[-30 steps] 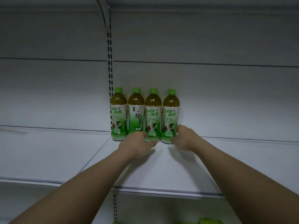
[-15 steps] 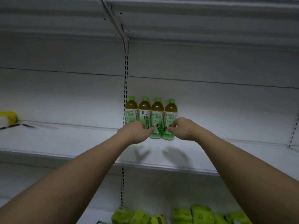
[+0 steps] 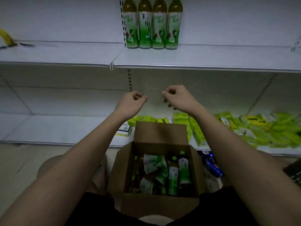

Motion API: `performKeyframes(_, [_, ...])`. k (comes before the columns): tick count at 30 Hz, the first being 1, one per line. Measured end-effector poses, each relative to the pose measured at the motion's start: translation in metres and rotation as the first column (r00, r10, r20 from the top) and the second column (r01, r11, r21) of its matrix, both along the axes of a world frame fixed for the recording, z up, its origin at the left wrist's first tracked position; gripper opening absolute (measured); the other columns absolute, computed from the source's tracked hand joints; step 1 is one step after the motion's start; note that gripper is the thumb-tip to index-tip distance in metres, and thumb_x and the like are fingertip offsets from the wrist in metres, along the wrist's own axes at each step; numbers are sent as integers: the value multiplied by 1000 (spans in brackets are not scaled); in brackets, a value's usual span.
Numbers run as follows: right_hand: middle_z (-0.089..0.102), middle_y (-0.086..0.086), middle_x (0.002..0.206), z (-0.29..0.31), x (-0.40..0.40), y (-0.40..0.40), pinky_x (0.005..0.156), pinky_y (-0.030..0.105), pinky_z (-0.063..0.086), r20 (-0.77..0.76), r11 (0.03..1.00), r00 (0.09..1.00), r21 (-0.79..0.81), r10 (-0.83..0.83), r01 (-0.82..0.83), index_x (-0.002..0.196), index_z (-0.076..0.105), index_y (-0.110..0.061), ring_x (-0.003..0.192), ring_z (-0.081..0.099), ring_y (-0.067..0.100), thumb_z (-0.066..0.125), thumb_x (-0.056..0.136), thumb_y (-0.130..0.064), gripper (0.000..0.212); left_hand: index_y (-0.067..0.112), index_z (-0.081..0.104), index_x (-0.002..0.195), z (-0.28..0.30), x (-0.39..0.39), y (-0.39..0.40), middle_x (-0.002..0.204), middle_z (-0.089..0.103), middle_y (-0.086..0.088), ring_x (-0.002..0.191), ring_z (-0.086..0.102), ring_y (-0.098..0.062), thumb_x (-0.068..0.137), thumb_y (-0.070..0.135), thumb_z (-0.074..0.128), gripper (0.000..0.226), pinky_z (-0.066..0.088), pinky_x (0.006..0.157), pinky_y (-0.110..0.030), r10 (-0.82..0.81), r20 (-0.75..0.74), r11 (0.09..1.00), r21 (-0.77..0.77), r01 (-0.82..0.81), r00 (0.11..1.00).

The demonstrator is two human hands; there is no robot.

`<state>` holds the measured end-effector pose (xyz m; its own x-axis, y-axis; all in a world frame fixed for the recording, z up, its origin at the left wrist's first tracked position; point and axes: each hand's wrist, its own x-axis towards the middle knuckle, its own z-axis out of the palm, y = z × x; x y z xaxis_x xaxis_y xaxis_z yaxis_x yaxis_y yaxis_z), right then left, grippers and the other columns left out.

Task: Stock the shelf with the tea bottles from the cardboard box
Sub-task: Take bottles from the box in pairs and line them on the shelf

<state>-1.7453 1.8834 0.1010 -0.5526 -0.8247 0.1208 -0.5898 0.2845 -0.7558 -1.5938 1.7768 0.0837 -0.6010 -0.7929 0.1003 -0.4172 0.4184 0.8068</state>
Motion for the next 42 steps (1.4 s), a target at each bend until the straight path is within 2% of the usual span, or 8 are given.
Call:
performKeyframes(9, [58,10,65,-161,17,12,48,22,39,254,967,967,254,-34,-33,63,54,-12,47,51,12,53,94,-14,31,22,66,101,-162,10,22,100,66,-5,98,63,-26,88,43,55,27,48,84,-31,12,292,980,188,-70,956])
performKeyframes(13, [60,8,69,-229,12,29,62,29,42,329,924,942,379,-72,-61,69,59,-12,61,55,20,51,95,-27,31,15,64,93,-230,23,28,97,67,-8,79,58,-19,90,32,53,20,40,59,-24,-51,384,967,249,-50,922])
performKeyframes(18, [55,16,76,-310,13,57,61,33,39,429,836,867,548,-252,-28,94,65,2,67,51,25,47,97,-21,30,11,60,111,-311,47,35,103,62,-11,81,53,-21,95,22,50,21,42,68,-30,-161,555,907,408,-99,816])
performKeyframes(22, [49,17,74,-349,13,66,63,34,35,432,759,845,649,-316,-48,92,62,6,65,47,25,43,99,-18,32,10,59,115,-348,51,31,120,59,-14,107,56,-30,94,8,51,22,48,95,-40,-256,598,870,485,-89,759])
performKeyframes(26, [61,21,88,-372,1,60,68,34,41,390,716,864,697,-319,-50,100,64,4,78,56,30,43,99,-16,29,19,58,123,-371,40,25,125,60,-9,113,56,-27,93,6,52,33,48,96,-38,-357,622,878,478,23,697])
performKeyframes(35, [54,8,71,-428,-7,56,55,28,39,312,613,808,787,-499,75,71,55,-3,71,54,26,51,97,-25,34,15,45,142,-419,7,30,144,47,-11,129,46,-28,97,15,52,45,38,108,-35,-599,613,784,581,219,515])
performKeyframes(38, [62,21,109,-447,1,53,84,36,50,430,555,726,828,-536,-81,110,60,7,102,59,36,48,99,-29,39,16,45,142,-431,4,31,147,44,-10,134,42,-27,90,20,63,55,36,109,-37,-640,637,767,567,300,430])
performKeyframes(42, [48,22,140,-463,14,53,107,38,41,540,640,491,766,-684,49,141,36,5,128,47,36,59,95,-25,60,23,37,147,-438,-1,35,153,33,-5,139,29,-35,96,13,52,54,42,103,-48,-632,744,722,463,513,218])
